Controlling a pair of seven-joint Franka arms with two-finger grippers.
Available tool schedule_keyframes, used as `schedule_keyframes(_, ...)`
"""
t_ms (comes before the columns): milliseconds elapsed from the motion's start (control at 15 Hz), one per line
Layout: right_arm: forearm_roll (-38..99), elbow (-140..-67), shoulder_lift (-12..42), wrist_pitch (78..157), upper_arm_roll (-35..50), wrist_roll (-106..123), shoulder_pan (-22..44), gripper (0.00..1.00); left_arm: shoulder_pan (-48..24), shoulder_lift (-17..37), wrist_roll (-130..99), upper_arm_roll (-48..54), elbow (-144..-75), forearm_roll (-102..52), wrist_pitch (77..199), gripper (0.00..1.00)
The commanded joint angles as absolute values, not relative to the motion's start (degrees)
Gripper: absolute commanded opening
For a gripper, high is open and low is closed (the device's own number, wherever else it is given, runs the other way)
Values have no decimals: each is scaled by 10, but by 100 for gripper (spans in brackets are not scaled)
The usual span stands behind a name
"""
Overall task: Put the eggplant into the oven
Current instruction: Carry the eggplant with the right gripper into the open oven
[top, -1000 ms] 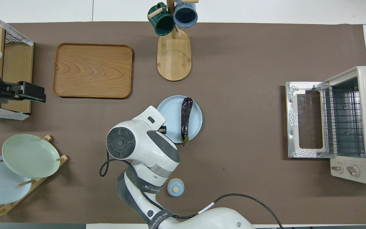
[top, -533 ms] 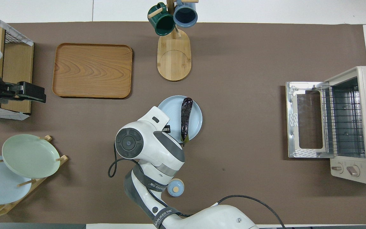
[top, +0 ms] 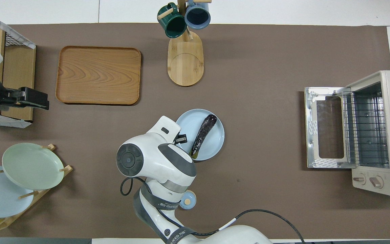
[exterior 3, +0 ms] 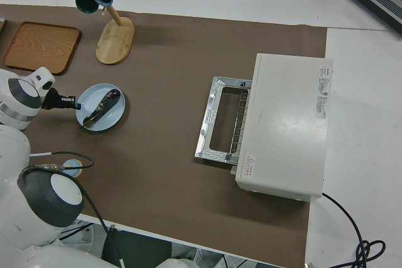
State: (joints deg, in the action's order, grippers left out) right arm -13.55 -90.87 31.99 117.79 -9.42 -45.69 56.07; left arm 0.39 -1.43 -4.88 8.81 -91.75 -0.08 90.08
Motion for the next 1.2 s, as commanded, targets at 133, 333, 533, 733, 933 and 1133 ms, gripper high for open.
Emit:
schedule_keyframes(133,-177,-915,254,1069,-95,-398,504,0,10,-20,-41,89,-923,-9,895,100)
schedule_keyframes(333,-177,-980,184,1066,-96,-360,430,0,10,-20,-41,89,-923,-9,895,100)
schedule_keyframes(533,-177,-1089,94,1100,-95,-282,332,0,11,-20,-41,89,-923,-9,895,100)
schedule_keyframes(733,-177,-1210,15,1170,-95,-196,253,0,11,-20,-41,89,-923,-9,895,100)
schedule_keyframes(933,-177,-1219,5,1167,-96,-86,175,0,11,-20,-41,89,-923,-9,895,100)
schedule_keyframes(1133,-177,-1238,-11,1179,-96,-13,122,0,11,-20,-41,89,-923,-9,895,100)
